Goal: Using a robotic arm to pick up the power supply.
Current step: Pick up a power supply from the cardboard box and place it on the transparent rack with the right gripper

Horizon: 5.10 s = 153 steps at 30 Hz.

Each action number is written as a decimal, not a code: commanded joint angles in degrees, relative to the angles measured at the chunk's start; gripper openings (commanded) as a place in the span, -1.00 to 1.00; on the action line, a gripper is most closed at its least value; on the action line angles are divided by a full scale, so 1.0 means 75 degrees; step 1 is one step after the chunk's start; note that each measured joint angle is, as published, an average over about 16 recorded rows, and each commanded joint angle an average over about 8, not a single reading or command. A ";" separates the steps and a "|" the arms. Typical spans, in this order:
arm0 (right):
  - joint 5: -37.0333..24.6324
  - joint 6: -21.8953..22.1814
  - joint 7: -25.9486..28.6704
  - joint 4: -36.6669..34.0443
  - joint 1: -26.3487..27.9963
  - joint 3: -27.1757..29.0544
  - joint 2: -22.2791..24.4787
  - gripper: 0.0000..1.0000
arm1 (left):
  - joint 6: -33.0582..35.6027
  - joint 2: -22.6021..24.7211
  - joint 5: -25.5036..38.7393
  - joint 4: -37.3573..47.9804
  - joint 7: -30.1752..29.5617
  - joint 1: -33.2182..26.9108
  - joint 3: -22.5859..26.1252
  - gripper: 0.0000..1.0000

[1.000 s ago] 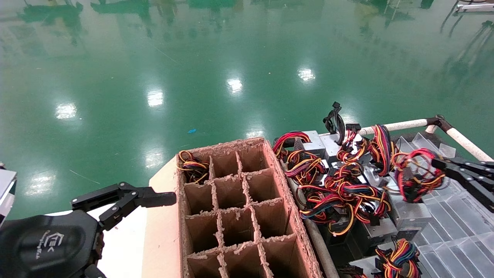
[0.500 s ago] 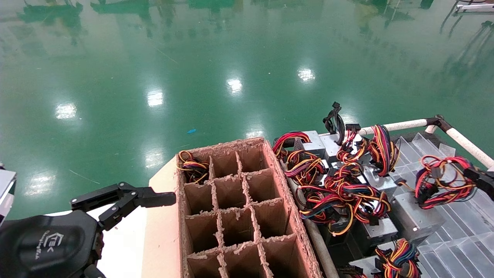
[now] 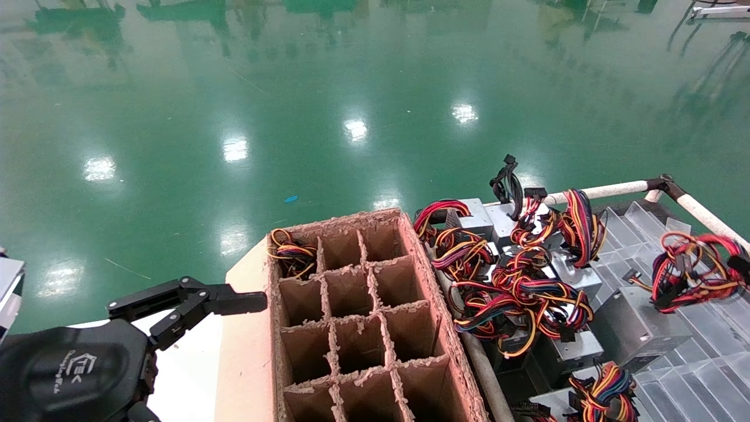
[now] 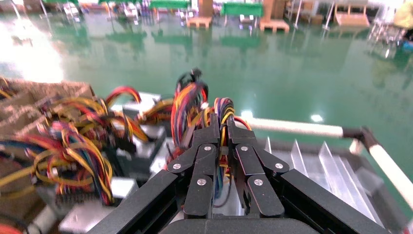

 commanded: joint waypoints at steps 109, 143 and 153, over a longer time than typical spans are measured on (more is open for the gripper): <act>-0.1065 -0.0169 0.0017 0.0617 0.0934 -0.0723 0.0098 -1.00 | -0.0003 -0.0003 -0.0005 0.0000 0.0004 -0.0002 0.0008 1.00; 0.0705 -0.0213 -0.0067 0.1417 -0.1841 0.0239 0.0530 -1.00 | -0.0004 -0.0004 -0.0007 0.0000 0.0005 -0.0003 0.0011 1.00; 0.1581 -0.0238 -0.0289 0.1642 -0.3134 0.0754 0.0643 -1.00 | -0.0004 -0.0004 -0.0008 0.0000 0.0006 -0.0003 0.0011 1.00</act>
